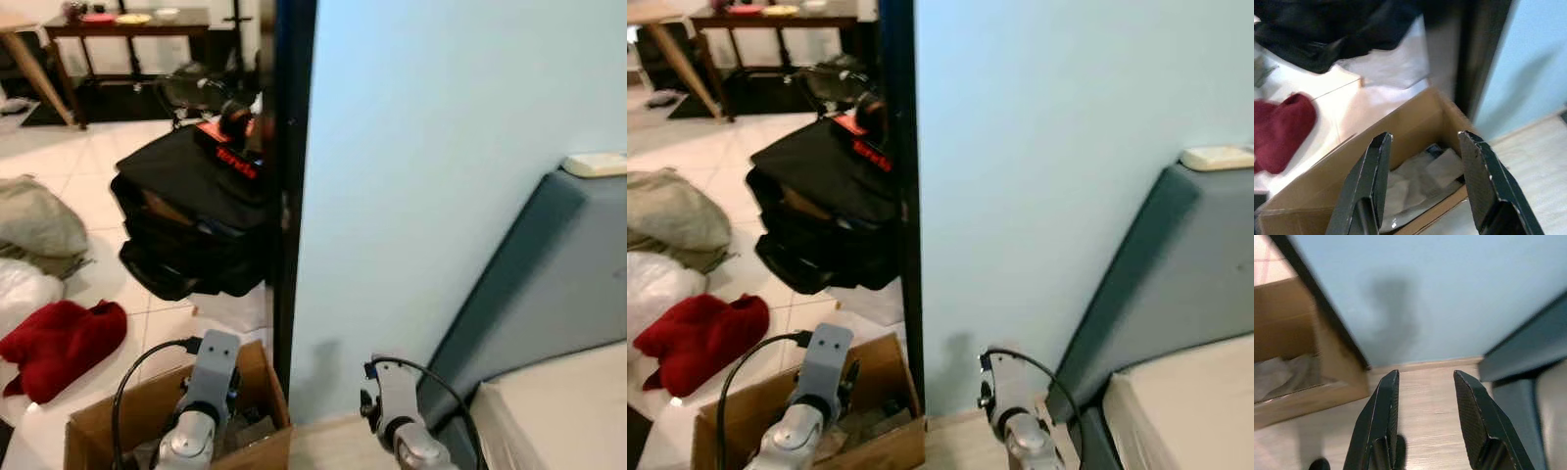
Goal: Clean up the room
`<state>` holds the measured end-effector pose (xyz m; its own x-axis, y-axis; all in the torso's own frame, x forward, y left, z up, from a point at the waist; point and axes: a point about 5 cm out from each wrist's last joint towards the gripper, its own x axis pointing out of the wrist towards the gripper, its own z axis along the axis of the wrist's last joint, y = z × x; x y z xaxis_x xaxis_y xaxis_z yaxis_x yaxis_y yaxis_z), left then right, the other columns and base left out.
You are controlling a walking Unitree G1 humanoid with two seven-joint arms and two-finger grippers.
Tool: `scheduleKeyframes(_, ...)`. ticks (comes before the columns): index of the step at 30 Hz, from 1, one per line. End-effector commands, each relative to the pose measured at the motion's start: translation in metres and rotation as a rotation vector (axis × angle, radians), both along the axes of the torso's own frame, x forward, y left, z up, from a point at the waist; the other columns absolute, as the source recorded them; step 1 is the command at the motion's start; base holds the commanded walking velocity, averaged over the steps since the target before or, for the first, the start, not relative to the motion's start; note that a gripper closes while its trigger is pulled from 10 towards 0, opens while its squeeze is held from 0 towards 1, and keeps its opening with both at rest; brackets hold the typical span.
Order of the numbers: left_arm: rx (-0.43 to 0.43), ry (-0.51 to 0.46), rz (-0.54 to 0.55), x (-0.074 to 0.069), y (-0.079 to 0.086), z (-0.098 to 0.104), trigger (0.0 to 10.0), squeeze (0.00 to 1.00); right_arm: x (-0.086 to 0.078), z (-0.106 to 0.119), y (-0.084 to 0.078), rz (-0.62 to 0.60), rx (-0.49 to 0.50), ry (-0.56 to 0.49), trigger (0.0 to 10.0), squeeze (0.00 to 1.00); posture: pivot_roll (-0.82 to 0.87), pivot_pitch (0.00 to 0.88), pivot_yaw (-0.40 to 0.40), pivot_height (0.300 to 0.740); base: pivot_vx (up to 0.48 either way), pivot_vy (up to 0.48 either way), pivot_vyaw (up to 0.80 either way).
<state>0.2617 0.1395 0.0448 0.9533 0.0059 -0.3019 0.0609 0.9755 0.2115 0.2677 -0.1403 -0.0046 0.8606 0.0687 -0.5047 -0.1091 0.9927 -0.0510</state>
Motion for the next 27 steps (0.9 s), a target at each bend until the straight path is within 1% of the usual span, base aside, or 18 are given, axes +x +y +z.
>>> scheduleKeyframes(1, 0.01, 0.026, -0.01, -0.0033, 0.0011, -0.0037, 10.0, 0.0, -0.002, -0.0013, -0.0012, -0.014, 0.007, 0.012, 10.0, 0.0, 0.0, 0.105, -0.035, 0.74, 0.0, 0.0, -0.8)
scheduleKeyframes(7, 0.005, 0.041, -0.052, -0.0047, -0.0022, -0.0048, 10.0, 0.0, -0.003, -0.001, -0.0029, -0.019, 0.002, 0.012, 10.0, 0.0, 0.0, 0.105, -0.033, 0.74, 0.0, 0.0, -0.8)
scheduleKeyframes(13, 0.008, 0.028, -0.048, -0.0043, -0.002, -0.0035, 10.0, 0.0, -0.0036, -0.0005, -0.0047, -0.028, 0.0, 0.013, 10.0, 0.0, -0.01, 0.11, -0.033, 0.74, 0.0, 0.0, -0.8)
scheduleKeyframes(17, -0.015, 0.016, -0.037, -0.0035, -0.0033, -0.0017, 10.0, 0.0, -0.0039, 0.0, -0.0061, -0.027, -0.005, 0.012, 10.0, 0.0, -0.01, 0.11, -0.034, 0.74, 0.0, 0.0, -0.8)
scheduleKeyframes(27, -0.035, 0.019, -0.052, -0.0043, -0.0061, -0.0006, 10.0, 0.0, -0.005, -0.0001, -0.0064, -0.032, -0.004, 0.015, 10.0, 0.0, -0.01, 0.11, -0.028, 0.74, 0.0, 0.0, -0.8)
